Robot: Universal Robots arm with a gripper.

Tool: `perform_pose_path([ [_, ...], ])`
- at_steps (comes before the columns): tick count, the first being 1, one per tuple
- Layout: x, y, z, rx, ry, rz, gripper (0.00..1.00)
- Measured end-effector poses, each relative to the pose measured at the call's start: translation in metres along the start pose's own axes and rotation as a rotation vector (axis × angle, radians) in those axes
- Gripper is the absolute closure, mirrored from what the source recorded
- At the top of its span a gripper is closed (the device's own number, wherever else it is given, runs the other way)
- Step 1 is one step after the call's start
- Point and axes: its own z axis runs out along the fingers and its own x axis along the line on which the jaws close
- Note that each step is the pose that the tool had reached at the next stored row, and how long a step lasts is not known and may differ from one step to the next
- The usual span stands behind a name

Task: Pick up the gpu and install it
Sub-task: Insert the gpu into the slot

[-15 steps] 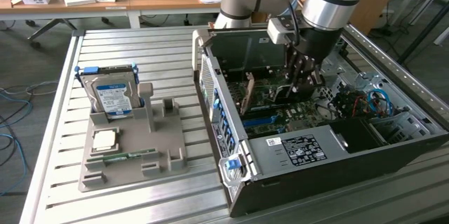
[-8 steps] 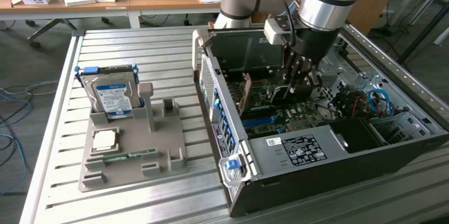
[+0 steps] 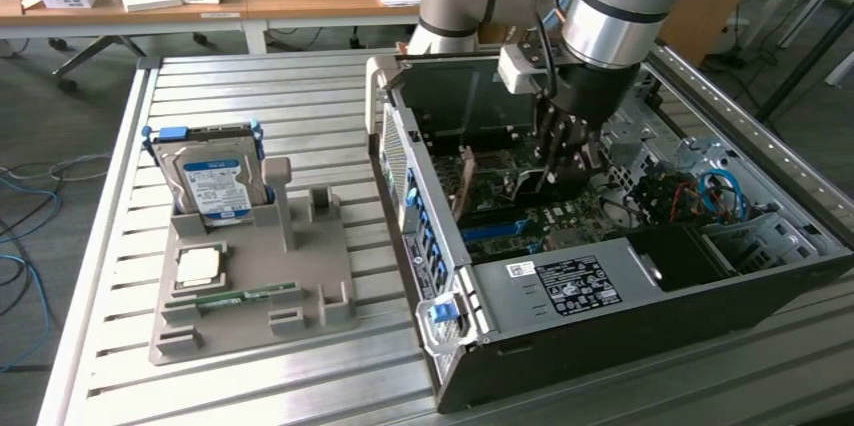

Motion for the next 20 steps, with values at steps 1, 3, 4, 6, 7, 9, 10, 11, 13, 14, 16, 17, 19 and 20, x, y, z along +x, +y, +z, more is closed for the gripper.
perform_pose_path([
  [1,0.000,0.0002,0.0008,0.0001,0.0000,0.000,0.74],
  [3,0.000,0.0004,0.0012,0.0000,0.0004,0.000,0.74],
  [4,0.000,0.0007,0.0015,0.0001,0.0003,0.000,0.74],
  [6,0.000,0.0026,0.0024,0.0008,-0.0002,0.000,0.74],
  [7,0.000,0.0038,0.0028,0.0012,-0.0001,0.000,0.74],
  [9,0.000,0.0052,0.0034,0.0014,0.0000,0.000,0.74],
  [10,0.000,0.0058,0.0042,0.0015,-0.0002,0.000,0.74],
  [11,0.000,0.0063,0.0052,0.0017,-0.0002,0.000,0.74],
  [13,0.001,0.0071,0.0072,0.0019,-0.0002,0.000,0.74],
  [14,0.001,0.0075,0.0083,0.0021,-0.0002,0.000,0.74],
  [16,0.001,0.0083,0.0102,0.0024,-0.0001,0.000,0.74],
  [17,0.001,0.0087,0.0110,0.0025,-0.0001,0.000,0.74],
  [19,0.001,0.0088,0.0115,0.0025,0.0001,0.000,0.74],
  [20,0.001,0.0088,0.0115,0.0025,0.0001,0.000,0.74],
])
